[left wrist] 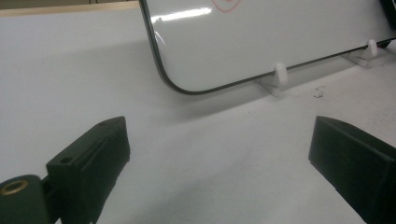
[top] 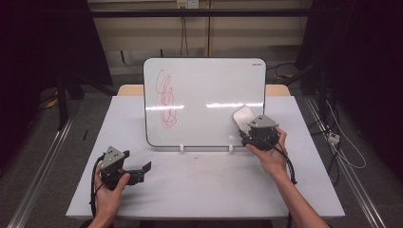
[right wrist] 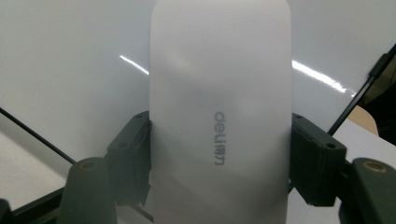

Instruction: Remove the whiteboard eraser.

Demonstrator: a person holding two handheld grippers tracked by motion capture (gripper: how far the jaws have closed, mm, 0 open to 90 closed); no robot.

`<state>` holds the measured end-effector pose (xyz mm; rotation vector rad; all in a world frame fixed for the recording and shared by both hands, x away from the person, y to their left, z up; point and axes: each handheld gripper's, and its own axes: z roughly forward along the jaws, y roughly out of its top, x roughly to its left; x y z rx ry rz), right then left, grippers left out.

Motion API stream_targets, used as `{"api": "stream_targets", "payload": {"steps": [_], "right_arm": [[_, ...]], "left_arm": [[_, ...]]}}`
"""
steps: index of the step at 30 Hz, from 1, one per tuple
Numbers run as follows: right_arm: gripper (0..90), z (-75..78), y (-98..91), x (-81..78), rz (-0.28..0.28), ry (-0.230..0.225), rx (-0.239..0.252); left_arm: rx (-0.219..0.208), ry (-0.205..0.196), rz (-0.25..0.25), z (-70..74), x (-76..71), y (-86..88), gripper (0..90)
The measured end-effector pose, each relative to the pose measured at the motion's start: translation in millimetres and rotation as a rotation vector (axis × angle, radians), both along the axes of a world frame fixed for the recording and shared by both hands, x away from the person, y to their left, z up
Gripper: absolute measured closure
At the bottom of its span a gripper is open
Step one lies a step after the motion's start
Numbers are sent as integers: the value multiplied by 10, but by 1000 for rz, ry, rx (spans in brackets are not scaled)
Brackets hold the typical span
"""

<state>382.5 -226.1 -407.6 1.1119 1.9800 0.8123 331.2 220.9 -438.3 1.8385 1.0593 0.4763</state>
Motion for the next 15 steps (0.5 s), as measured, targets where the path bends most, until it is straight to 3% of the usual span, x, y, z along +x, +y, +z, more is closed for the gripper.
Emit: {"api": "stream_targets", "payload": {"steps": [1, 8, 15], "right_arm": [[313, 8, -17, 1, -5, 4, 25], [314, 38, -47, -12, -2, 20, 71], [314, 132, -47, -67, 18, -5, 94]], "left_arm": [[1, 0, 0, -2, 2, 1, 51], [11, 3, -11, -8, -2, -7, 51], [14, 12, -8, -30, 5, -5, 52]]}}
